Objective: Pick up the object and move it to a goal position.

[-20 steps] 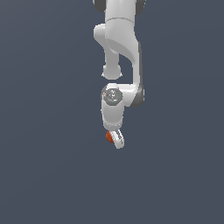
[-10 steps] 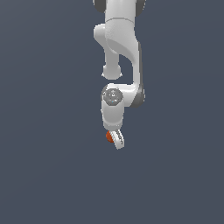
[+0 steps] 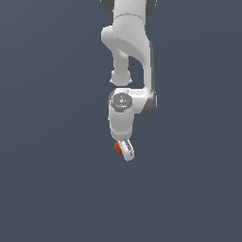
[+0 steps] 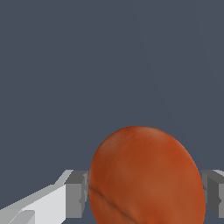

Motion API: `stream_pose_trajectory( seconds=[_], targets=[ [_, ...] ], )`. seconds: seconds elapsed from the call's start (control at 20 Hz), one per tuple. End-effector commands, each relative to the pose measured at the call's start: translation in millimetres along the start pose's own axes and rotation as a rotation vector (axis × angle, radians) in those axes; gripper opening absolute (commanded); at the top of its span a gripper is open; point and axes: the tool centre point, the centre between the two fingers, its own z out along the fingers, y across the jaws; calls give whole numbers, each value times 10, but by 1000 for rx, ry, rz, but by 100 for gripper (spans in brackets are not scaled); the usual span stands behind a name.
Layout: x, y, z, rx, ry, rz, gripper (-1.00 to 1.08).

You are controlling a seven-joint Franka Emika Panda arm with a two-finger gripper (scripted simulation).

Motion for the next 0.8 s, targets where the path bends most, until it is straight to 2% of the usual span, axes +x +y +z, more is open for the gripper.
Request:
stream_pose_trajectory(
  seconds=[0.0,0.4,0.75],
  targets=[
    [36,-45,-133,3,1,0,-100],
    [157,-186,-565,2,1,1,-100],
    [190,-235,-666,2,1,0,-100]
  ],
)
